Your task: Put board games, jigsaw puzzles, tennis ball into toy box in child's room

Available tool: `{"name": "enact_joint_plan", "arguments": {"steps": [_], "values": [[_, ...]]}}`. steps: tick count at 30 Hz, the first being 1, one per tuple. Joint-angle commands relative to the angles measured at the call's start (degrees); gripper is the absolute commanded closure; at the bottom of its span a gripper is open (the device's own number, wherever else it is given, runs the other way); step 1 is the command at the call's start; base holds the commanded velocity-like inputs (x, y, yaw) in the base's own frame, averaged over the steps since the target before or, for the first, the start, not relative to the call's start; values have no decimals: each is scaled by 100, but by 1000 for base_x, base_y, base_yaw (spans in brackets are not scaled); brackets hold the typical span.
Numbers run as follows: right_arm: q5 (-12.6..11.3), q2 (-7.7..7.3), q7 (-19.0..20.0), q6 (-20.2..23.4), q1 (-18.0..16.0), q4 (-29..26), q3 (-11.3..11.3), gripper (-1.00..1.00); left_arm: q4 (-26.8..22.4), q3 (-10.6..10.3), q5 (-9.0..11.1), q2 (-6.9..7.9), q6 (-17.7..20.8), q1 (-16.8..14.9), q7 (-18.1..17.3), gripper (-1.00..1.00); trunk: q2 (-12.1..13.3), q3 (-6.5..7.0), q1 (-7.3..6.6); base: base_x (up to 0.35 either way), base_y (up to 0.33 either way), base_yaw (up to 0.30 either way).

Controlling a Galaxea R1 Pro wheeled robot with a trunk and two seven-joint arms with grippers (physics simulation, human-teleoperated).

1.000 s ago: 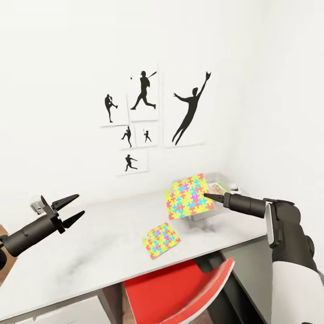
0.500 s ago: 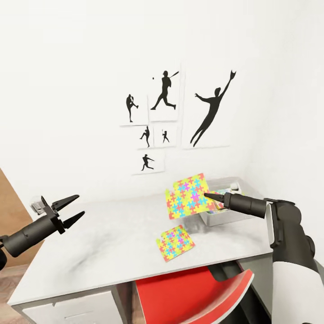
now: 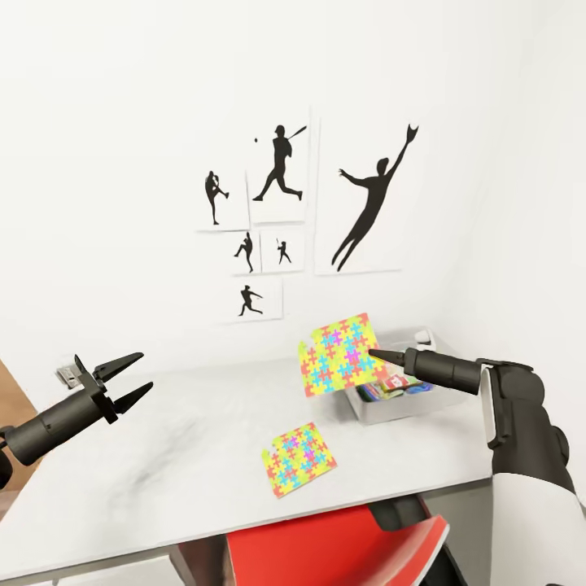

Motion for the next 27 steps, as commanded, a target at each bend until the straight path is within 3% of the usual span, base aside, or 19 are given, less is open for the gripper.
{"name": "enact_joint_plan", "arguments": {"steps": [1, 10, 15, 19, 21, 22, 24, 25, 27], "values": [[57, 3, 55, 42, -8, -4, -9, 100, -2, 5, 26, 0, 24, -6, 27, -100, -13, -13, 5, 144, -117, 83], [93, -8, 55, 42, -8, -4, -10, 100, -1, 7, 26, 0, 24, -8, 18, -100, -13, -3, 5, 34, -28, 203], [91, -26, 26, 42, -22, 46, -12, 100, -1, 12, 27, 0, 24, -5, 3, -100, -13, -2, 5, 0, -14, 23], [103, -138, -1, 42, -195, 718, -55, 100, -1, 13, 26, -5, 19, -5, 8, -100, -13, -2, 5, 8, -113, 3], [112, -316, -20, 42, -486, 1236, -59, 100, -1, 14, 26, -6, 17, -5, 9, -100, -13, -2, 5, 10, -85, 1], [121, -567, -52, 42, -890, 1951, -54, 100, 2, 14, 26, -7, 16, -5, 7, -100, -13, -2, 5, 6, -49, 1], [131, -874, -90, 42, -1349, 2798, -50, 100, 4, 14, 26, -6, 19, -5, 5, -100, -13, -2, 5, 4, -35, 1], [141, -1219, -176, 42, -1821, 3688, -45, 100, 5, 14, 26, -7, 21, -5, 0, -100, -13, -2, 5, 2, -20, 0], [152, -1546, -367, -97, -2269, 4532, -43, 100, 6, 9, 24, -8, 22, -5, 2, -100, -13, -2, 5, 2, -14, 0]]}}
